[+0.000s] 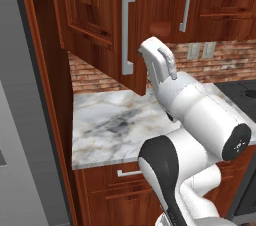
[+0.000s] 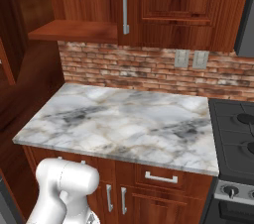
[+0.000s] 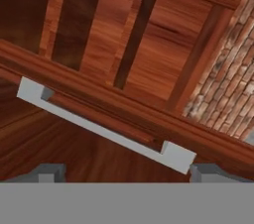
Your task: Open the cabinet and move the ladle to the pot. Then close the cabinet.
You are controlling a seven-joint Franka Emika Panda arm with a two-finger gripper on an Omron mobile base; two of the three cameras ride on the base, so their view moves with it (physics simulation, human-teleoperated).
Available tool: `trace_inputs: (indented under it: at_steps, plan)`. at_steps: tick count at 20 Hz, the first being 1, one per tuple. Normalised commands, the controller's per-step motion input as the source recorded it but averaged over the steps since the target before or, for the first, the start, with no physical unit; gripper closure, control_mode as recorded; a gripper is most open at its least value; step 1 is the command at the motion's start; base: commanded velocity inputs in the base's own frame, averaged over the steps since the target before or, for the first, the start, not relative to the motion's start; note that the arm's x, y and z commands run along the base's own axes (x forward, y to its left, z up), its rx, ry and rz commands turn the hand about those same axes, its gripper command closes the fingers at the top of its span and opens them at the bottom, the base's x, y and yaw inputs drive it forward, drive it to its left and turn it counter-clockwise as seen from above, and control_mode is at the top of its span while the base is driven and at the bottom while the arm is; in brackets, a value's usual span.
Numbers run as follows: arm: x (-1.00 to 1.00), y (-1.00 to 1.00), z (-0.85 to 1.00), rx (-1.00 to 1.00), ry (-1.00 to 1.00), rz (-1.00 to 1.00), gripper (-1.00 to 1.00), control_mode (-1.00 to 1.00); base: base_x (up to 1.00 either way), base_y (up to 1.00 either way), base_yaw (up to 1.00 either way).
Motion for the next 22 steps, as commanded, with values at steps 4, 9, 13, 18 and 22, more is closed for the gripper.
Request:
trace_inputs:
  at_steps: [4,9,13,18,22]
  plan:
    - [0.00,0.30,0.00,0.00,0.00,0.00,-1.00,-1.00,0.00,0.00,0.00]
    - [0.00,0.27,0.00,0.00,0.01,0.00,-1.00,-1.00,0.00,0.00,0.00]
    - [0.00,0.26,0.00,0.00,0.02,0.00,-1.00,-1.00,0.00,0.00,0.00]
    - [0.21,0.27,-0.05,0.00,0.01,-0.01,-1.00,-1.00,0.00,0.00,0.00]
    - [0.24,0.25,-0.03,0.00,0.03,-0.01,-1.00,-1.00,0.00,0.00,0.00]
